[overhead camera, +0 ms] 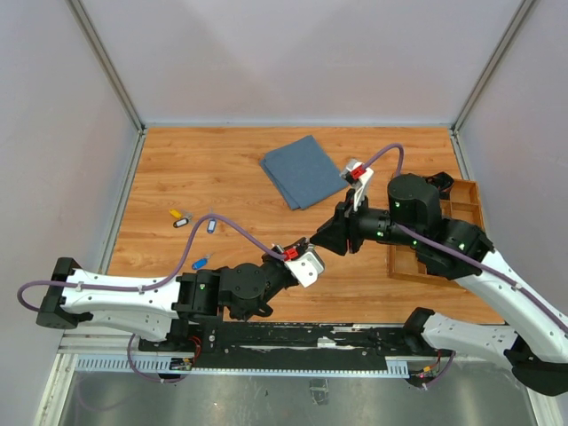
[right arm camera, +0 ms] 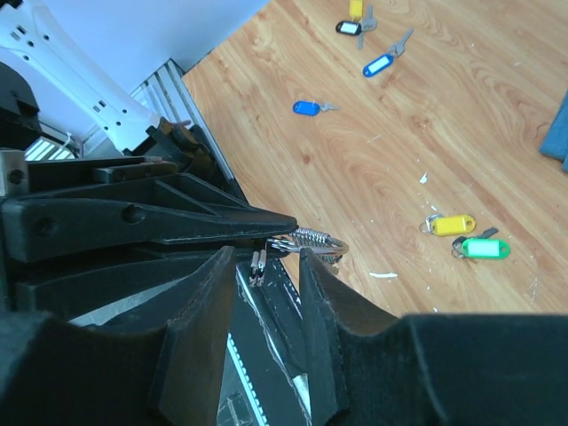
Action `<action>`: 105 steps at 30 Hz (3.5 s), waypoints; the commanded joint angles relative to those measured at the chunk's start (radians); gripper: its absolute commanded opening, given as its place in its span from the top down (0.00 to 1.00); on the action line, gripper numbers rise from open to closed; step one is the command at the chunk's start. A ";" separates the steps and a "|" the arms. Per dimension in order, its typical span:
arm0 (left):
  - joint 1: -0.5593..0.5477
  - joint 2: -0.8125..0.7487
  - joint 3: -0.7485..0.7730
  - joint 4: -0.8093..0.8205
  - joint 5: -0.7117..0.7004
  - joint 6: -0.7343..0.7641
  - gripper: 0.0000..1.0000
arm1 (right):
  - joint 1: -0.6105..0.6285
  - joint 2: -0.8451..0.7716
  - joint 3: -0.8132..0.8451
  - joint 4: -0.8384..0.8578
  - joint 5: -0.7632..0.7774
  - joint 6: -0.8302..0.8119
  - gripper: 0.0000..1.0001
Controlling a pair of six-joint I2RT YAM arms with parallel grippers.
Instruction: Put the keys on the keyring
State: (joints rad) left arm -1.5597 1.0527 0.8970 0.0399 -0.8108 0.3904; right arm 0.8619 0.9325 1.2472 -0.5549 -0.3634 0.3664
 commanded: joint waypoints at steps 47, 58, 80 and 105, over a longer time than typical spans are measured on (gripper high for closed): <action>0.014 -0.050 -0.024 0.070 0.089 0.046 0.68 | 0.039 0.031 0.052 0.008 -0.015 0.037 0.99; 0.015 -0.061 -0.023 0.089 0.126 0.054 0.92 | 0.039 0.038 0.049 0.014 -0.022 0.043 0.99; 0.015 -0.100 -0.024 0.066 0.139 0.047 1.00 | 0.039 -0.031 0.055 -0.036 0.132 -0.035 0.82; 0.013 -0.104 -0.029 0.077 0.119 0.046 0.99 | 0.039 0.030 0.062 -0.067 -0.007 -0.058 0.73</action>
State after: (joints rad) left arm -1.5478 0.9691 0.8692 0.0727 -0.6823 0.4438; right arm 0.8848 0.9592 1.2877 -0.6281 -0.3515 0.3172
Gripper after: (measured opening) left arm 0.042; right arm 0.273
